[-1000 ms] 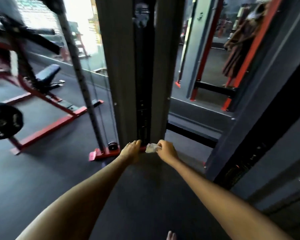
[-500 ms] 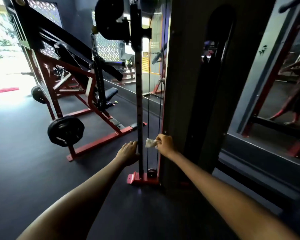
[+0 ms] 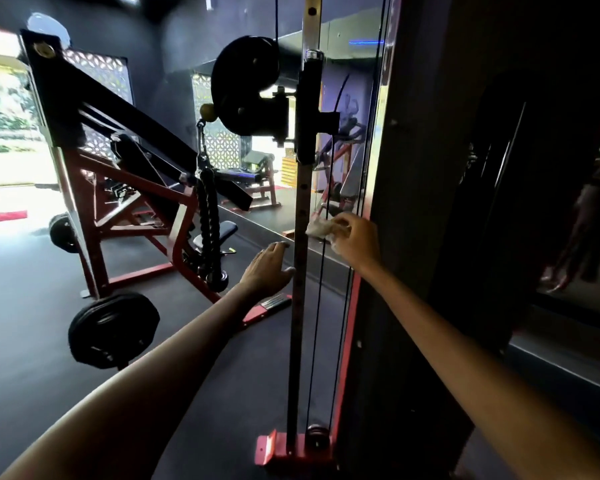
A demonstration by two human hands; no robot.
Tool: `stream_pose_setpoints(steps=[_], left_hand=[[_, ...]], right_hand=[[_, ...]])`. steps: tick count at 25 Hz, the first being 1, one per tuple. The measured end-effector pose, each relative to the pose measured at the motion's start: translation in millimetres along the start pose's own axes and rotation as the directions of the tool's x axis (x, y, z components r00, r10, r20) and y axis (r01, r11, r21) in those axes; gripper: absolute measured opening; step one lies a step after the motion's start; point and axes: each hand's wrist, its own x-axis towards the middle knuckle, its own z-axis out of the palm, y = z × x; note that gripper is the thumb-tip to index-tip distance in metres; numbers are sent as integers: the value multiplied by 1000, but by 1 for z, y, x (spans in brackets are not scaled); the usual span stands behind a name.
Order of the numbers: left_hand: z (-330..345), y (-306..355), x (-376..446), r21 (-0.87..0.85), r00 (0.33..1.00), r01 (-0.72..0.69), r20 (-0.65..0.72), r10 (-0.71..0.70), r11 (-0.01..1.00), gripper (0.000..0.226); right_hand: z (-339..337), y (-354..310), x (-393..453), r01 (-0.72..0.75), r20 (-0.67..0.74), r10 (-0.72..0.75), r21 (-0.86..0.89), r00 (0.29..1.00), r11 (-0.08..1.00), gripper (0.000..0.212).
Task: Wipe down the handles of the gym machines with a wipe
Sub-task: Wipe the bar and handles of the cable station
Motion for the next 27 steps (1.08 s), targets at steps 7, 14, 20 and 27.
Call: stream_pose_setpoints(steps=[7, 14, 20, 27], left_hand=[[-17, -45, 119, -99, 990, -138, -19, 136, 985, 89], [-53, -71, 229, -243, 911, -410, -65, 407, 879, 93], [-60, -59, 278, -303, 738, -667, -141, 660, 681, 79], [-41, -45, 316, -212, 650, -760, -236, 722, 615, 58]], right_hand=[[15, -29, 91, 113, -368, -109, -12, 923, 994, 14], [37, -48, 135, 37, -606, -185, -248, 773, 968, 16], [48, -61, 150, -18, -658, -286, -414, 697, 910, 14], [30, -78, 189, -44, -654, -458, -600, 602, 799, 20]])
